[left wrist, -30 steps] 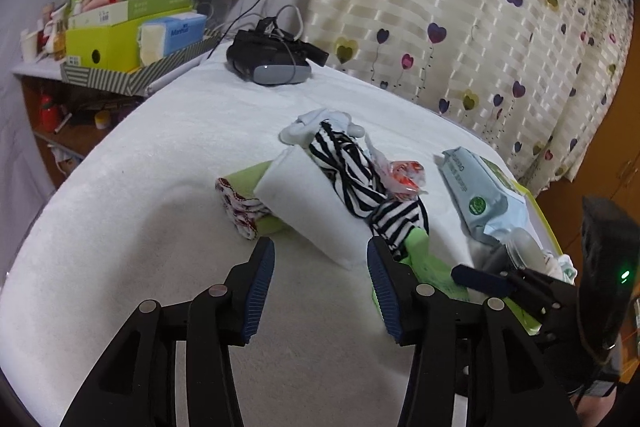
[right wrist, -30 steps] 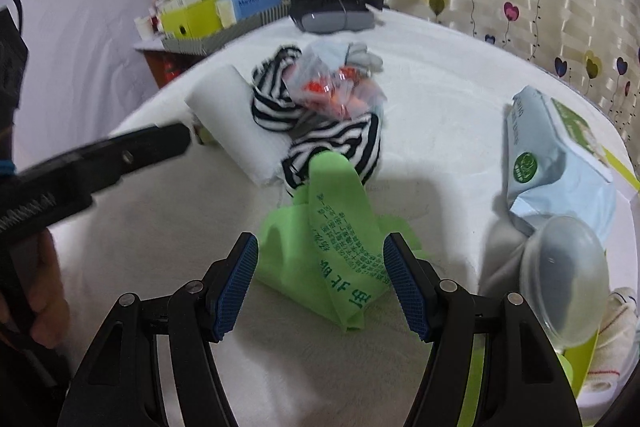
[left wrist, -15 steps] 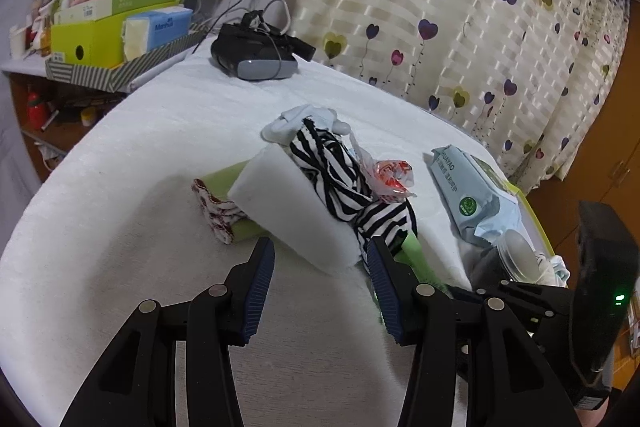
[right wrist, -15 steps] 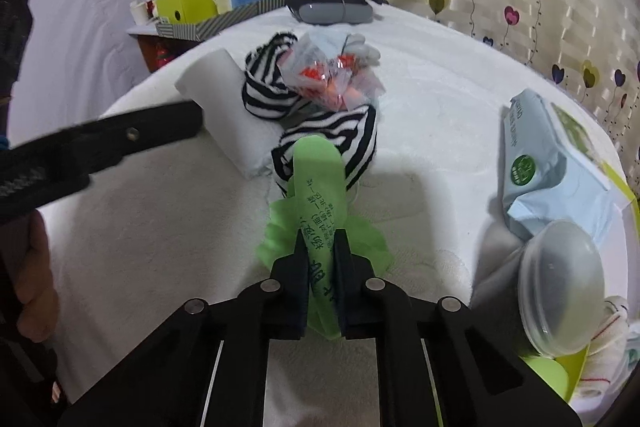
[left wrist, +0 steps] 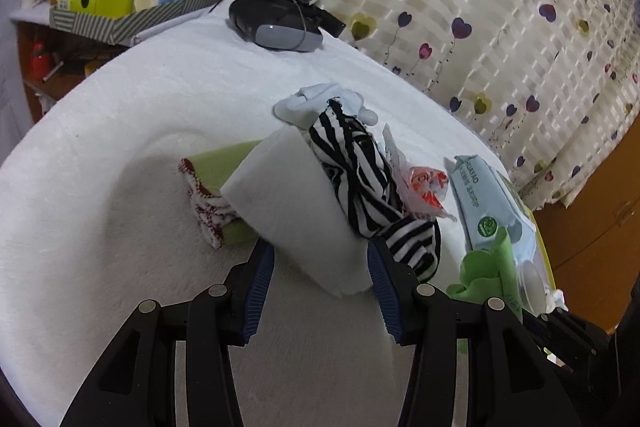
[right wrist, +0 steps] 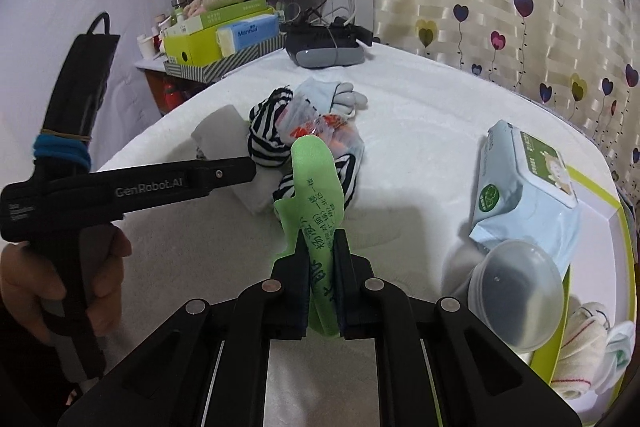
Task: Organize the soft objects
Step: 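Grasp the white towel roll with the left tool while the right tool holds the green cloth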
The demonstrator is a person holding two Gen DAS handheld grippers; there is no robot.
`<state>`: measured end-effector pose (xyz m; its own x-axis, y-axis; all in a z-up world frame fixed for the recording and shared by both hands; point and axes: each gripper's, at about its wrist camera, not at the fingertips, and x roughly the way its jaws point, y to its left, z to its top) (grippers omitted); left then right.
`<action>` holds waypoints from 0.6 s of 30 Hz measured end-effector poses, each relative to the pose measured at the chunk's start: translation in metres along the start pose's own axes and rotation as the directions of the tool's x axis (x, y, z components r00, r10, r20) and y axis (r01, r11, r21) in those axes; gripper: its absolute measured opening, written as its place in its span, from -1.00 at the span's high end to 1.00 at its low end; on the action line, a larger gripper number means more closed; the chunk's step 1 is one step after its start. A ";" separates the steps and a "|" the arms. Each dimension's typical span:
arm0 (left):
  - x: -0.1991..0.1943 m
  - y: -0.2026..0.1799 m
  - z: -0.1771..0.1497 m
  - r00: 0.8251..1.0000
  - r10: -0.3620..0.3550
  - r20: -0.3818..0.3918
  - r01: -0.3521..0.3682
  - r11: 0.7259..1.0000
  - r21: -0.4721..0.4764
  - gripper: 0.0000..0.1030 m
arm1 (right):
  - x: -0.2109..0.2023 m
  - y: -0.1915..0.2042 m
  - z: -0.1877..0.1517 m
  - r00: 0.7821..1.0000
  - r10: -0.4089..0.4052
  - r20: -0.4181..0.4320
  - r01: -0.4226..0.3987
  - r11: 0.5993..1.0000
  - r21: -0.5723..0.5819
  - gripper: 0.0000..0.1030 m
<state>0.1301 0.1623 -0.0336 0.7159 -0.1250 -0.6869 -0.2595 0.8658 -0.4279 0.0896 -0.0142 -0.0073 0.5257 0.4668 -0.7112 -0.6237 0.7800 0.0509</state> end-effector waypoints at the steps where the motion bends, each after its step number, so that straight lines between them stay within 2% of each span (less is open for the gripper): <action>1: 0.001 0.001 0.001 1.000 -0.004 0.002 0.004 1.000 -0.005 0.08 | 0.000 -0.001 0.000 1.000 0.002 0.003 -0.002 1.000 0.002 0.80; 3: 0.003 0.002 0.001 1.000 -0.012 0.004 0.012 1.000 -0.017 0.08 | 0.000 -0.003 0.000 1.000 0.004 0.006 -0.004 1.000 0.006 0.80; 5: 0.005 0.004 0.002 1.000 -0.018 0.004 0.018 0.999 -0.031 0.22 | 0.001 -0.005 -0.001 1.000 0.008 0.009 -0.009 1.000 0.010 0.80; 6: 0.006 0.005 0.003 1.000 -0.016 0.002 0.016 0.999 -0.033 0.36 | 0.000 -0.005 -0.001 1.000 0.010 0.010 -0.010 1.000 0.012 0.80; 10: 0.000 0.003 0.002 0.999 -0.025 0.023 0.026 0.999 -0.025 0.56 | -0.001 -0.007 -0.002 1.000 0.014 0.014 -0.014 1.000 0.017 0.80; 18: -0.017 -0.002 -0.003 0.998 -0.006 0.064 0.006 1.000 0.012 0.73 | -0.009 -0.007 -0.006 1.000 0.010 0.027 -0.010 1.000 0.018 0.80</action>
<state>0.1166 0.1608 -0.0226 0.7574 -0.0993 -0.6453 -0.2475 0.8709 -0.4246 0.0861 -0.0262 -0.0054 0.5352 0.4856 -0.6912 -0.6188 0.7824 0.0705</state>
